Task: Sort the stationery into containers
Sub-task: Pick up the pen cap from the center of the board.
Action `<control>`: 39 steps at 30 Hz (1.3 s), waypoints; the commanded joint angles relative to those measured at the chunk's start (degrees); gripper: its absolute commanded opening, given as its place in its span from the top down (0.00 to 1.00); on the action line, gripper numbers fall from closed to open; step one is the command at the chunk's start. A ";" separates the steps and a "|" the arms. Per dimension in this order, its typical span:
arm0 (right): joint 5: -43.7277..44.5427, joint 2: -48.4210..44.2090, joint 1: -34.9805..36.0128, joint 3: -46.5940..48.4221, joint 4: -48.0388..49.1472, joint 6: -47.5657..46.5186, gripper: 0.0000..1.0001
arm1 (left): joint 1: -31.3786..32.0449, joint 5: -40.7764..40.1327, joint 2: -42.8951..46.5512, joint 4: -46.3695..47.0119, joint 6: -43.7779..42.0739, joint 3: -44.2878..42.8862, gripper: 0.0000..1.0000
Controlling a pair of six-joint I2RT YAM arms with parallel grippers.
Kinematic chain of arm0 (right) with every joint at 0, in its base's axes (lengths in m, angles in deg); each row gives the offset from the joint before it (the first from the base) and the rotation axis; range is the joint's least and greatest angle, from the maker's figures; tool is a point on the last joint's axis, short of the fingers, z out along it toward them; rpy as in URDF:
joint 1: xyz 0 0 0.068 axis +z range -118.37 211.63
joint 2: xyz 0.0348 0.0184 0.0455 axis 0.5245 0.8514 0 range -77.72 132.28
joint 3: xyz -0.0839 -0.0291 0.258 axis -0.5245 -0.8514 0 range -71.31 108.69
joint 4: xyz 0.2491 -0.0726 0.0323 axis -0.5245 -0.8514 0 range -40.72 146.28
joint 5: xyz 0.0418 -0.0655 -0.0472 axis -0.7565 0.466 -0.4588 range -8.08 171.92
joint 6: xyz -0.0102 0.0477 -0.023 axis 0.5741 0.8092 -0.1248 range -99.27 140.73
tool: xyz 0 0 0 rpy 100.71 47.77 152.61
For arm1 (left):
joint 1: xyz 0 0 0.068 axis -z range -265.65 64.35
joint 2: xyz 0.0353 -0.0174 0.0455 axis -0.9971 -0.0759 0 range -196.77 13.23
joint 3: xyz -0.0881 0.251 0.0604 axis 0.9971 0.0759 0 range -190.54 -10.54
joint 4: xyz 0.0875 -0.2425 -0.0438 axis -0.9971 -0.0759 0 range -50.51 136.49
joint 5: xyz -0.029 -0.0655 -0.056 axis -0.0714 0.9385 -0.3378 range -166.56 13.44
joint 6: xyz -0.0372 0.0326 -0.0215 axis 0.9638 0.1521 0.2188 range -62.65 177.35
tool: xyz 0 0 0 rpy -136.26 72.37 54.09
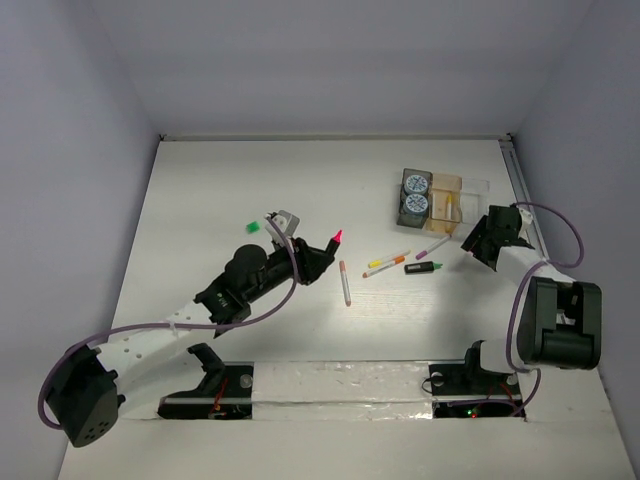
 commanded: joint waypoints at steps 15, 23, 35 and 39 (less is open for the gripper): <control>-3.13 7.90 -0.30 4.74 6.87 -2.28 0.32 | 0.43 4.09 -1.65 5.27 -0.19 0.46 1.00; -0.68 9.39 -0.30 4.91 6.16 -1.23 0.46 | 0.43 3.65 -1.74 5.01 -0.45 0.37 1.00; 1.09 4.04 0.48 3.51 2.66 -1.57 0.67 | 0.43 3.48 -1.39 4.92 -0.45 0.46 1.00; -0.14 -2.46 5.05 4.65 -2.35 -2.54 0.68 | 0.43 1.99 -1.04 4.48 -0.46 0.55 1.00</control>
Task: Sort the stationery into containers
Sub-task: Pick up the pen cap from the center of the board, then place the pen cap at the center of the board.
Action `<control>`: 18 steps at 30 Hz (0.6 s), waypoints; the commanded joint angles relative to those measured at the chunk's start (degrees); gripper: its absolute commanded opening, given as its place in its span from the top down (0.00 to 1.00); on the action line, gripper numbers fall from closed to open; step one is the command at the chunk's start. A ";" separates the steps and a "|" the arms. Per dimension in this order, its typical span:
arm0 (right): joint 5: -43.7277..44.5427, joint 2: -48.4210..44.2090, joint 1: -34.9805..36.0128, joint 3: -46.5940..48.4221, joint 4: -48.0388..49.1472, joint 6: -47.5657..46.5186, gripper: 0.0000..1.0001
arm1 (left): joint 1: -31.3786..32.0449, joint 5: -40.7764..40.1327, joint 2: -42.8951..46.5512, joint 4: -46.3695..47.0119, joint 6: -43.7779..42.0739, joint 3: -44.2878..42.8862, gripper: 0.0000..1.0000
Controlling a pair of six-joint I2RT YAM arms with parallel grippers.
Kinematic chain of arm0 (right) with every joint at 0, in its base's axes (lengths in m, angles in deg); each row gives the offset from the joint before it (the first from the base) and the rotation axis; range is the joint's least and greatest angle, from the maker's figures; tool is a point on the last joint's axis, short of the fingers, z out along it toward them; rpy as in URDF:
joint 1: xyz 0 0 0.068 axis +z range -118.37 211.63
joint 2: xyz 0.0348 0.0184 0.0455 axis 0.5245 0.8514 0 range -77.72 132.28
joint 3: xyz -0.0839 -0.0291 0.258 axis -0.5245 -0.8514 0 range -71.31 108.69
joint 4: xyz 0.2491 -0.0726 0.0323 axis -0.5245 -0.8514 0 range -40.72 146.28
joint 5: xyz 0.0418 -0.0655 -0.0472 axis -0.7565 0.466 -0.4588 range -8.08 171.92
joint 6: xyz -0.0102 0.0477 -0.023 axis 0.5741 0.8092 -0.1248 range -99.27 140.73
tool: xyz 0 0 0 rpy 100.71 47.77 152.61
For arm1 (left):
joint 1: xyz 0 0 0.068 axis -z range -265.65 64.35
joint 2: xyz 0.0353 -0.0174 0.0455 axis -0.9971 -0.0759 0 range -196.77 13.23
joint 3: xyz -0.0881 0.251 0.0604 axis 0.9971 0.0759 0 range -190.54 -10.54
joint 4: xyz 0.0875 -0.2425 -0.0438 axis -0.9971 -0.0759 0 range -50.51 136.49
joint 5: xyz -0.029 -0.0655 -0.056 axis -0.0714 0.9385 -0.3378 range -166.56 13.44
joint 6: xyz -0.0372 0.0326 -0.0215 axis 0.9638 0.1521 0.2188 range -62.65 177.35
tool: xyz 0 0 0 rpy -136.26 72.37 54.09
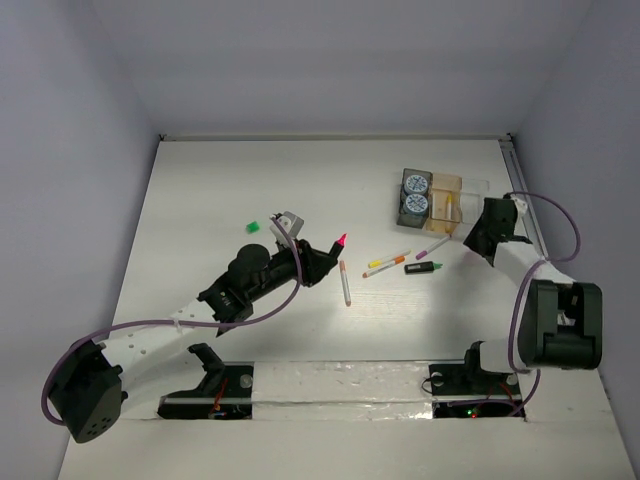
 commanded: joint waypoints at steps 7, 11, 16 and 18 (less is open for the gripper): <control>-5.95 -7.91 29.10 7.43 -10.95 -0.88 0.66 | 0.21 -10.62 3.78 -1.96 -1.86 -1.47 1.00; -10.61 -1.15 42.11 12.44 -10.26 -2.10 0.65 | 0.21 -25.53 8.69 -7.06 -1.86 -1.39 1.00; -15.89 11.48 55.56 19.90 -6.83 -7.11 0.64 | 0.21 -36.64 13.53 -13.30 -0.19 -0.33 1.00; -18.25 14.76 57.77 21.58 -5.59 -9.13 0.64 | 0.21 -39.89 13.89 -15.67 0.33 -0.24 1.00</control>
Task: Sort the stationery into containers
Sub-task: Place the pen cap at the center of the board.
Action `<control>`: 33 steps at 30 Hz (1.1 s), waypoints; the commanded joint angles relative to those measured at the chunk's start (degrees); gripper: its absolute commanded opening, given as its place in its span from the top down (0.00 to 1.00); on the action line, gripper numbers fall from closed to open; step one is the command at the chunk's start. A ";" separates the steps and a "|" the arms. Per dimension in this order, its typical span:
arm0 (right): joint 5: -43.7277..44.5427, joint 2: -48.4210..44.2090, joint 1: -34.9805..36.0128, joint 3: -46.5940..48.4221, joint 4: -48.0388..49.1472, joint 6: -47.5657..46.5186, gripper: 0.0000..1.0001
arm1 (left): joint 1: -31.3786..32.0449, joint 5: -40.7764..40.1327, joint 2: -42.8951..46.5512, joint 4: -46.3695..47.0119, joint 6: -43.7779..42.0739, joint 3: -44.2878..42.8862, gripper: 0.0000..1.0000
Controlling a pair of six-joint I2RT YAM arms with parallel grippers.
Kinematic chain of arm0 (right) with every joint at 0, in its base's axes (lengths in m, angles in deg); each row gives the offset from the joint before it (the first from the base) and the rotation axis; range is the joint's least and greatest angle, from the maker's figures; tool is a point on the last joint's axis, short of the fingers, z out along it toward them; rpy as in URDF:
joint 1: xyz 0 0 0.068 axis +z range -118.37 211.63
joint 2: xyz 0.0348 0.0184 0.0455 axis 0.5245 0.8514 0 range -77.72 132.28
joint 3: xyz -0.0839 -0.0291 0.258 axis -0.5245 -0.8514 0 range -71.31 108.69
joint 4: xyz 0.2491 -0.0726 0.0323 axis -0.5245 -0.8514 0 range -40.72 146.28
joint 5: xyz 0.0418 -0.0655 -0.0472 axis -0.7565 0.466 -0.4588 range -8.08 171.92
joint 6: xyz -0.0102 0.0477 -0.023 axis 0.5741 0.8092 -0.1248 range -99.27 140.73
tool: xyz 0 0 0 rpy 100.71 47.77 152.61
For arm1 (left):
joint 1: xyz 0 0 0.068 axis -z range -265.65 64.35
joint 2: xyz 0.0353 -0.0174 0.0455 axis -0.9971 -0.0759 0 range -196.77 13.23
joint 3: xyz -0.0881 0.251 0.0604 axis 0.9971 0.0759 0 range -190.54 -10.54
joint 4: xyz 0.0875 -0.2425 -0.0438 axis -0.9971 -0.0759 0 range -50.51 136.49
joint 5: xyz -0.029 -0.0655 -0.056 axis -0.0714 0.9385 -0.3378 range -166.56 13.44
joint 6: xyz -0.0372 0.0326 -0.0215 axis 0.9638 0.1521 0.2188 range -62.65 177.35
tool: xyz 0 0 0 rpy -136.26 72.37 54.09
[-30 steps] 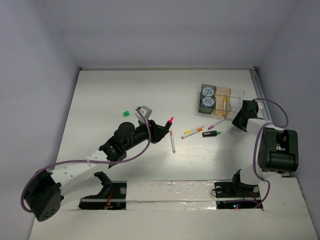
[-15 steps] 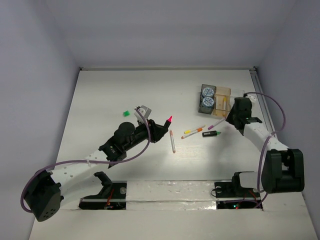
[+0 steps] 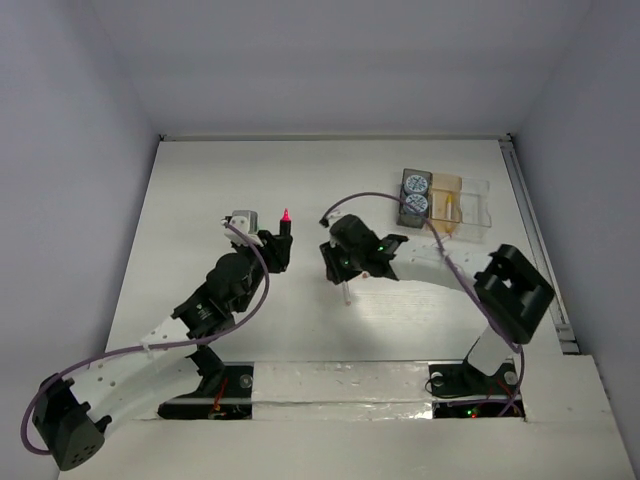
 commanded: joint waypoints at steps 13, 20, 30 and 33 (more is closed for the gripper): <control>-7.53 11.88 7.36 4.81 4.26 -9.65 0.43 | -2.12 -13.29 -2.28 -3.21 1.30 2.30 1.00; -4.54 6.54 7.36 3.22 1.98 -10.45 0.17 | -3.87 -7.67 -4.12 0.14 0.77 3.54 1.00; -16.11 -3.32 7.88 -3.97 6.08 1.40 0.29 | -7.21 0.76 -6.85 4.70 0.25 5.12 1.00; -19.82 -2.27 8.41 -7.22 11.01 5.02 0.26 | -8.35 5.61 -7.81 7.60 -0.19 6.26 1.00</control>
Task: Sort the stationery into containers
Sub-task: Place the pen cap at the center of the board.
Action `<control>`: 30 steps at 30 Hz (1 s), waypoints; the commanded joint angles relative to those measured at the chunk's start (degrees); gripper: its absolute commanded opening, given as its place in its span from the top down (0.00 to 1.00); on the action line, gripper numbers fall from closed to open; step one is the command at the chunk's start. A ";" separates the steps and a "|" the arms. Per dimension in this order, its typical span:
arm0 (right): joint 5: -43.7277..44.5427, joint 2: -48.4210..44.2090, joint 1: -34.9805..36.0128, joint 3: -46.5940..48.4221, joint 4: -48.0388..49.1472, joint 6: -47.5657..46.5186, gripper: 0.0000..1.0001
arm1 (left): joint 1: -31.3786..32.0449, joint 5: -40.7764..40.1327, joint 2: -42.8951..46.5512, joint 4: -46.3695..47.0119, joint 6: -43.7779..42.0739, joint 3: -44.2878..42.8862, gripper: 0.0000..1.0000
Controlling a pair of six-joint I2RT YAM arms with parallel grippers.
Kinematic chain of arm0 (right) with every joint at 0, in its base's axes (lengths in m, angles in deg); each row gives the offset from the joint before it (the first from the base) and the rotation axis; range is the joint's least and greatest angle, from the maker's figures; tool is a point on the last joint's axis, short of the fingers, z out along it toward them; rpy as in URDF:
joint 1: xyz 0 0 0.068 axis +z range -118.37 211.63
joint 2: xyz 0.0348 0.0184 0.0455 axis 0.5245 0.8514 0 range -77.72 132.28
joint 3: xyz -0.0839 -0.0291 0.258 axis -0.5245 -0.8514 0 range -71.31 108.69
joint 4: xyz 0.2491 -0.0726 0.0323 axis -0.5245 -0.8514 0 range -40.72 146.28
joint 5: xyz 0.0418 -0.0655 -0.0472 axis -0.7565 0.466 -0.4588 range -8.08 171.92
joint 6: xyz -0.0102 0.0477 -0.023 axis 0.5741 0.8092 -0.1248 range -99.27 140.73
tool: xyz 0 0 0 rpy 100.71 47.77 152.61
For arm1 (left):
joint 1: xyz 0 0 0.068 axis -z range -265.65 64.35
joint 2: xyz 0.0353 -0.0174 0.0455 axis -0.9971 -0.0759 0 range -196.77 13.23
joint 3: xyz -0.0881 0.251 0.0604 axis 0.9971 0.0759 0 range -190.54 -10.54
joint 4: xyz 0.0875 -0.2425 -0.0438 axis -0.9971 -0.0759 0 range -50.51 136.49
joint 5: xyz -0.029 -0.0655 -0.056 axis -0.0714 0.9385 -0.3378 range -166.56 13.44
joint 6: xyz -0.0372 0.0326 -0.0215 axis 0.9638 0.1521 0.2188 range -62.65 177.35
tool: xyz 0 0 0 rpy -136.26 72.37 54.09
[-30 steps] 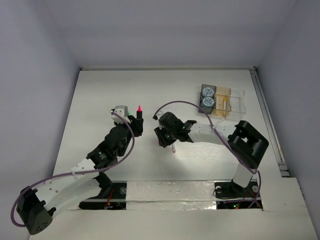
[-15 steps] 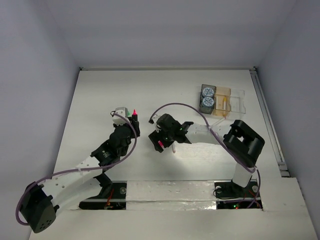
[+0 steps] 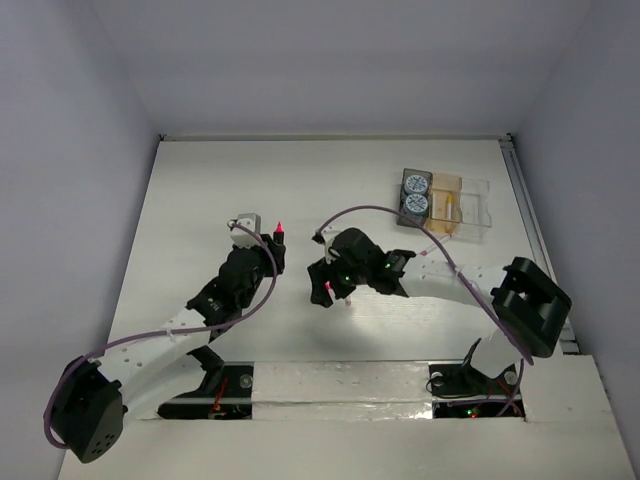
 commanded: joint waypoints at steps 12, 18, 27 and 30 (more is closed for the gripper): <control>-1.28 9.71 1.26 -4.49 13.75 10.14 0.17 | -2.96 9.20 -1.62 7.73 -0.89 2.09 1.00; 4.78 11.38 1.26 -3.09 15.34 9.36 0.18 | -2.97 9.98 -2.05 8.52 -0.45 2.45 1.00; 6.91 9.46 -2.95 -2.29 15.44 3.83 0.16 | -3.50 10.52 -0.65 9.40 -0.36 3.24 1.00; 7.08 4.54 -2.95 -2.90 11.84 2.07 0.14 | -3.50 11.13 -0.30 10.10 -0.28 3.50 1.00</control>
